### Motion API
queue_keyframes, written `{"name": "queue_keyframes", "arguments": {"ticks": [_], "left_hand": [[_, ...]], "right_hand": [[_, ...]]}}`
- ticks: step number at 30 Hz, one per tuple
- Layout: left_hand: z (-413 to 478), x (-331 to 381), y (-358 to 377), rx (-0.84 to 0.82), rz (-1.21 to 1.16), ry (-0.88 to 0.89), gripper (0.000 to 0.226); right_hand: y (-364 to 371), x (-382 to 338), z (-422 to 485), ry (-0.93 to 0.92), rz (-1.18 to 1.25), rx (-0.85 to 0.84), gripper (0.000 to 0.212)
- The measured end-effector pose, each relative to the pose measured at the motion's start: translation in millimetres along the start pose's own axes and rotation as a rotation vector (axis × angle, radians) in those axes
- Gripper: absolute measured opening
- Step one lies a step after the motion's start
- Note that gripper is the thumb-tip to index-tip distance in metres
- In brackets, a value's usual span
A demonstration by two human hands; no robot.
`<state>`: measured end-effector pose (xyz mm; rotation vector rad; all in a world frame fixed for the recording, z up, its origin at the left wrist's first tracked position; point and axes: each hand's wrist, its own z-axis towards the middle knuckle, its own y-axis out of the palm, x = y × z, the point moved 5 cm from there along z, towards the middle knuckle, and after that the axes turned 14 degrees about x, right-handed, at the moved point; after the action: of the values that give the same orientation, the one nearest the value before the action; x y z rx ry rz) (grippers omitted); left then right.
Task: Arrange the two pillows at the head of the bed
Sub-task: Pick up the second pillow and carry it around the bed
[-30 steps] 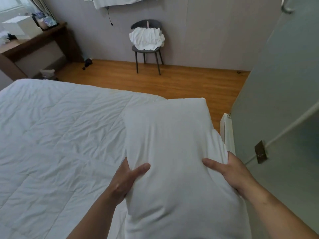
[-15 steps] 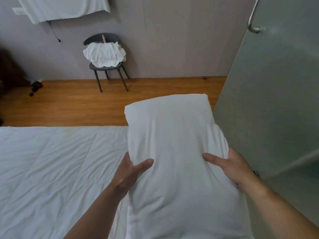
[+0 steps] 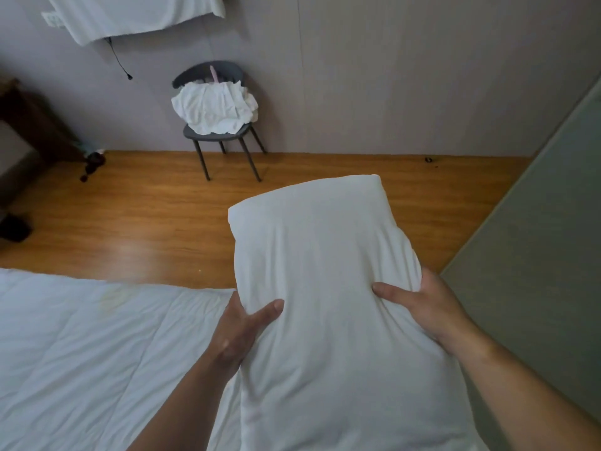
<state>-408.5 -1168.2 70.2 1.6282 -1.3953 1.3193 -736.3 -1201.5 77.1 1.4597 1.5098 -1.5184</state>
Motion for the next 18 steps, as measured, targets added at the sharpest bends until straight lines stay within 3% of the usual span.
{"name": "queue_keyframes", "arguments": {"ticks": [3, 8, 11, 18], "left_hand": [[40, 25, 21, 0.05, -0.016, 0.001, 0.083], [109, 60, 43, 0.117, -0.003, -0.008, 0.065], [157, 70, 47, 0.159, -0.019, -0.008, 0.063], [300, 98, 33, 0.208, -0.097, -0.011, 0.096]], "right_hand": [[5, -26, 58, -0.008, 0.009, -0.061, 0.051], [27, -52, 147, 0.017, 0.006, -0.086, 0.08], [51, -70, 198, 0.006, -0.005, -0.107, 0.076], [122, -143, 318, -0.093, -0.045, -0.133, 0.071]]}}
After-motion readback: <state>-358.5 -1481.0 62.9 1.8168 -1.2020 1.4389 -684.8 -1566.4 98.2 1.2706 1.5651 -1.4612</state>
